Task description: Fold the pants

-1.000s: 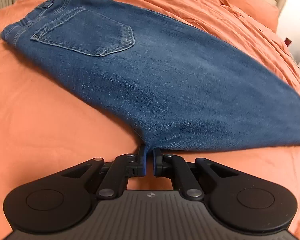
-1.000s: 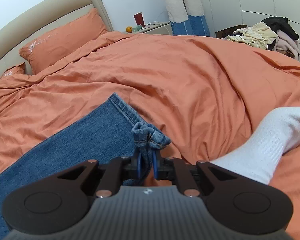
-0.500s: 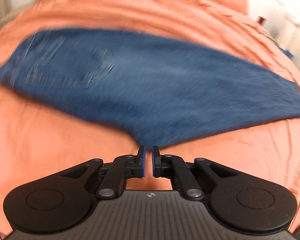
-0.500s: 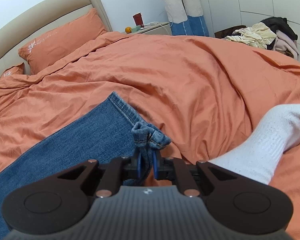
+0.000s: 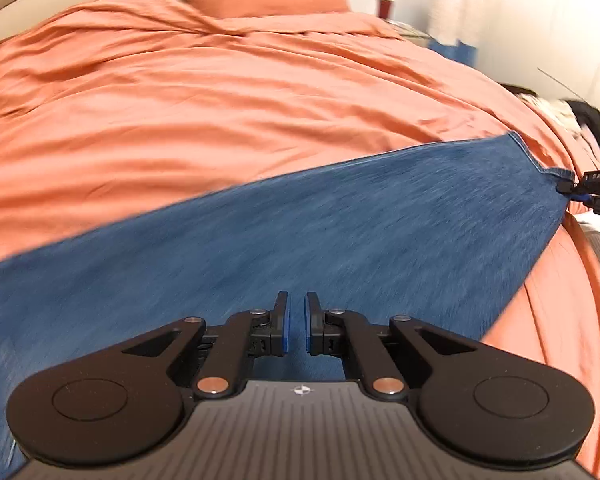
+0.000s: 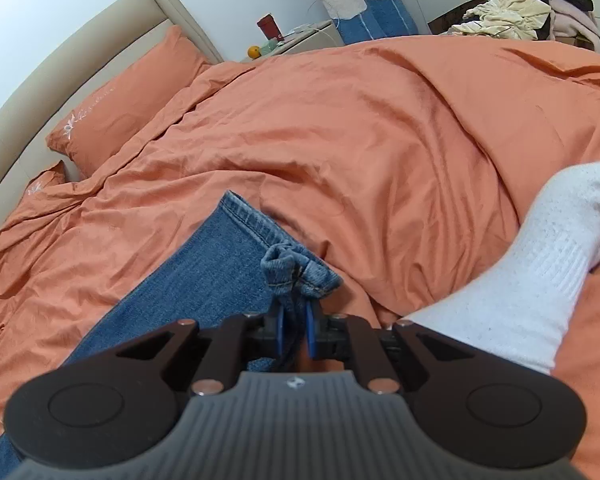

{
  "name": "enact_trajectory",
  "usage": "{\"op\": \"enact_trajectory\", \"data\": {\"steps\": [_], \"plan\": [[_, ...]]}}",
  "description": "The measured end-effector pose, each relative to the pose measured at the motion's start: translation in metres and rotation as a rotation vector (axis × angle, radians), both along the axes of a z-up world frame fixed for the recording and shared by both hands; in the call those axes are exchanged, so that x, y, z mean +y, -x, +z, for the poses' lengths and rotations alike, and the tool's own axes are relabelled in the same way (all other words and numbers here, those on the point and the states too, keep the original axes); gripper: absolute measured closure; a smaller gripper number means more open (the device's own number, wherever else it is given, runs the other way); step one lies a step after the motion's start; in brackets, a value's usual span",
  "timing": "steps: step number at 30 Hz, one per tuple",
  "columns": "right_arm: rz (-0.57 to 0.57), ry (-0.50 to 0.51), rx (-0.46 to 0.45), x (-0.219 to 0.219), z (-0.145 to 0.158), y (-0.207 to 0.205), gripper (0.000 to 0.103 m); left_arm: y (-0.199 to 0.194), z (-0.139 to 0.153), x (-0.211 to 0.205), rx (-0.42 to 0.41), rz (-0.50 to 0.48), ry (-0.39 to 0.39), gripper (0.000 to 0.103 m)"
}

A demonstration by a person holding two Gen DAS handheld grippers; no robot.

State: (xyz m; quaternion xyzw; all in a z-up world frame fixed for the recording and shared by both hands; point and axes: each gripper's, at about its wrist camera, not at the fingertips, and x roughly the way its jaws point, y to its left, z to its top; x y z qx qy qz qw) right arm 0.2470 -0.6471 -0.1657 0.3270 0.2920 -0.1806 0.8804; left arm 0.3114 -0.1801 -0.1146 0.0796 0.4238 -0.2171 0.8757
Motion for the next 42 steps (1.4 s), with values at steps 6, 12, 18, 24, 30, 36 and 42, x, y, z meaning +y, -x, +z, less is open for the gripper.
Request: {"op": "enact_trajectory", "data": {"steps": [6, 12, 18, 24, 30, 36, 42], "plan": [[0.008, 0.028, 0.006, 0.003, 0.003, -0.001, 0.098, -0.054, -0.020, -0.067, -0.048, -0.123, -0.051, 0.094], [0.021, 0.093, -0.024, 0.011, 0.013, -0.004, 0.098, -0.104, -0.040, -0.092, -0.017, -0.086, -0.101, 0.092], [0.017, 0.111, -0.068, 0.015, 0.022, -0.003, 0.099, -0.123, -0.062, -0.094, 0.037, -0.069, -0.123, 0.097], [0.013, 0.149, -0.111, 0.024, 0.038, 0.000, 0.099, -0.108, -0.046, -0.095, 0.006, -0.043, -0.113, 0.097], [0.025, 0.191, -0.151, 0.033, 0.054, 0.000, 0.098, -0.028, -0.024, -0.093, 0.002, -0.216, -0.078, 0.097], [0.025, 0.221, -0.179, 0.044, 0.065, 0.004, 0.098, 0.023, -0.038, -0.090, 0.054, -0.276, -0.084, 0.098], [0.052, 0.222, -0.232, 0.061, 0.091, 0.008, 0.098, 0.022, -0.048, -0.089, 0.137, -0.225, -0.064, 0.102]]}}
